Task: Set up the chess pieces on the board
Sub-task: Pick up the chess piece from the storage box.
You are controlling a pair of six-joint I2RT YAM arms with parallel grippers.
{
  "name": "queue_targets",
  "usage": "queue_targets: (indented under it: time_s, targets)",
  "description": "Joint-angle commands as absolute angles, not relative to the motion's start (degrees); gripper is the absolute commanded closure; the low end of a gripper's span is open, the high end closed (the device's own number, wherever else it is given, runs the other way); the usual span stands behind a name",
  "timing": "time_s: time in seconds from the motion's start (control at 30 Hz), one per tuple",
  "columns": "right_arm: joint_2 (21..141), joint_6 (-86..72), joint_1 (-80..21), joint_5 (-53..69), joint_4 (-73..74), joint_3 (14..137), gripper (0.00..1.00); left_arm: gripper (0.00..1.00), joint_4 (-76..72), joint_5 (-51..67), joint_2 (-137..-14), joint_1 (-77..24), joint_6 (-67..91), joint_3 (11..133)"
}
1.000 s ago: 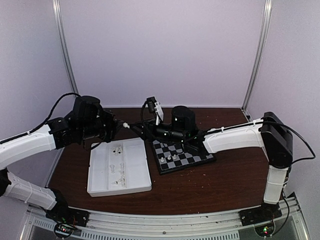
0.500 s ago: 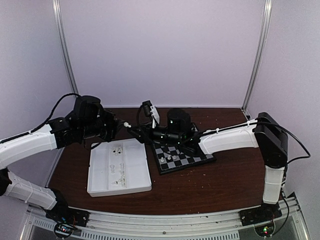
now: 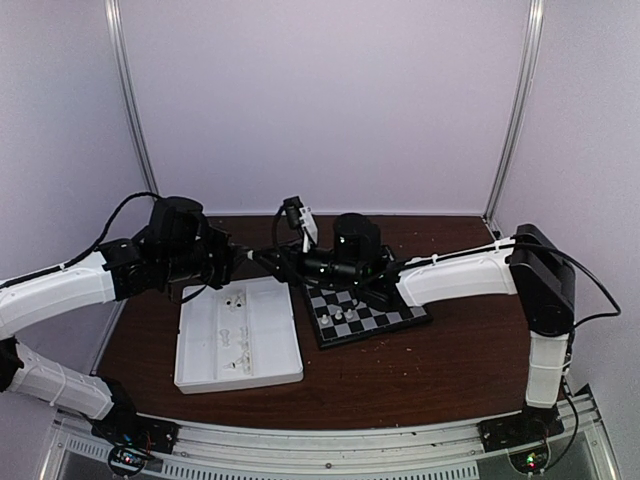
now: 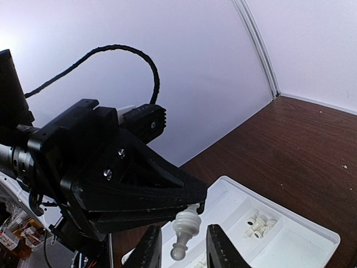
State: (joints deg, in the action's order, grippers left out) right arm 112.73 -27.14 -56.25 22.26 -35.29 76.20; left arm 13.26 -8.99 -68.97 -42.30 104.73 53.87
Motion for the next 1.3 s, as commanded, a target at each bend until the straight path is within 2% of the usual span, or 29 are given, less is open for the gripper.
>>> queue_targets:
  time_s: [0.0,0.1,0.23,0.37,0.47,0.9,1.27]
  targets:
    - [113.4,-26.8,-56.6,23.0,-35.6,77.7,0.73,0.97,10.3,-8.7,-69.0,-41.7,105.2,53.5]
    - [113.6,-26.8,-56.6,23.3,-35.6,77.8,0.72,0.97,10.1,-8.5,-69.1,-41.7,105.3,53.4]
    - [113.8,-26.9,-56.6,23.3,-35.7,77.5,0.61,0.97,10.1,-8.6,-69.1,-41.6,105.3,53.4]
    - [113.7,-26.9,-56.6,23.1,-35.6,77.2,0.61,0.98,9.8,-8.5,-69.1,-41.6,105.2,53.3]
    - [113.8,-26.8,-56.6,23.1,-35.6,77.1,0.67,0.98,9.8,-8.5,-69.1,-41.6,105.2,53.4]
    - [114.2,-27.1,-56.6,23.2,-35.8,76.9,0.7,0.98,9.0,-7.7,-69.5,-41.5,105.3,53.3]
    - [113.5,-27.0,-56.6,22.9,-36.1,76.4,0.92,0.98,9.1,-8.1,-69.3,-41.4,105.3,52.9]
